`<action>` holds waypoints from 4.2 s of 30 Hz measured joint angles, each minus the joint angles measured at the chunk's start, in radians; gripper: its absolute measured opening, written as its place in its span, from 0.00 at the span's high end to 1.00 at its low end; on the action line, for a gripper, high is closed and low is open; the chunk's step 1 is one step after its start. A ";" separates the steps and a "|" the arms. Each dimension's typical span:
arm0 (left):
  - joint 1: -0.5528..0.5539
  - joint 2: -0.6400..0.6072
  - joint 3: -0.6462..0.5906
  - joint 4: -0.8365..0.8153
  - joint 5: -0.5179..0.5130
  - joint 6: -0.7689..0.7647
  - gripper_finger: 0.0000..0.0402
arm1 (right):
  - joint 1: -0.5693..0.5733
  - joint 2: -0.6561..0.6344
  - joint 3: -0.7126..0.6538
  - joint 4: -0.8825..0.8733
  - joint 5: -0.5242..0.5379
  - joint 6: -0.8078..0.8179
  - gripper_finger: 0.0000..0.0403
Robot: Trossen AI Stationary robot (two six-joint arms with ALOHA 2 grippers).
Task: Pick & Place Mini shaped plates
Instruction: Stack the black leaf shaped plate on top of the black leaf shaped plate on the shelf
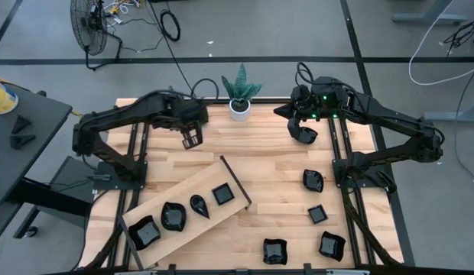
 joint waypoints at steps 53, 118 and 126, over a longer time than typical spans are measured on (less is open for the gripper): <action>-0.955 0.041 0.193 -0.154 0.195 -0.884 1.00 | 0.000 0.000 0.000 0.000 -0.105 -0.056 0.99; -0.978 0.189 0.193 -0.154 0.270 -0.816 1.00 | 0.000 0.060 -0.001 -0.001 -0.080 -0.053 0.99; -0.991 0.244 0.193 -0.154 0.281 -0.815 1.00 | 0.001 0.060 -0.001 -0.001 -0.080 -0.048 0.99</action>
